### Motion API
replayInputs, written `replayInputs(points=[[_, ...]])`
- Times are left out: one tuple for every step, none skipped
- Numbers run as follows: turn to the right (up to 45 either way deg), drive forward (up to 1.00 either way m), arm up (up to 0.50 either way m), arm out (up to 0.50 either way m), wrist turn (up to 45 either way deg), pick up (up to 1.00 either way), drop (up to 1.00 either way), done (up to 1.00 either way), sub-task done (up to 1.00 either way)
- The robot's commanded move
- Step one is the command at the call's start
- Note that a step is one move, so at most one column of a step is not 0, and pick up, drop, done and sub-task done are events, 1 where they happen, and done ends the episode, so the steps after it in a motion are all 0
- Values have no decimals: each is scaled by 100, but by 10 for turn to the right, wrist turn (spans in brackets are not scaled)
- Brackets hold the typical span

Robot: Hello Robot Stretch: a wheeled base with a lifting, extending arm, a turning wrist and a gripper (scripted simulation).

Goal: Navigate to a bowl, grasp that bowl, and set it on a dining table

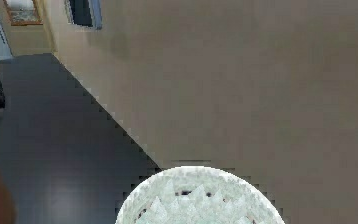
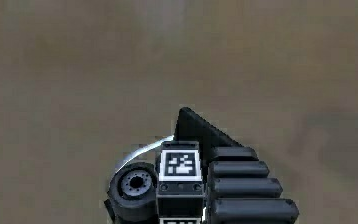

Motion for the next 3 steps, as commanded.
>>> replayInputs(points=[[0,40,0,0,0,0,0,0,0],[-360,0,0,0,0,0,0,0,0],[0,100,0,0,0,0,0,0,0]])
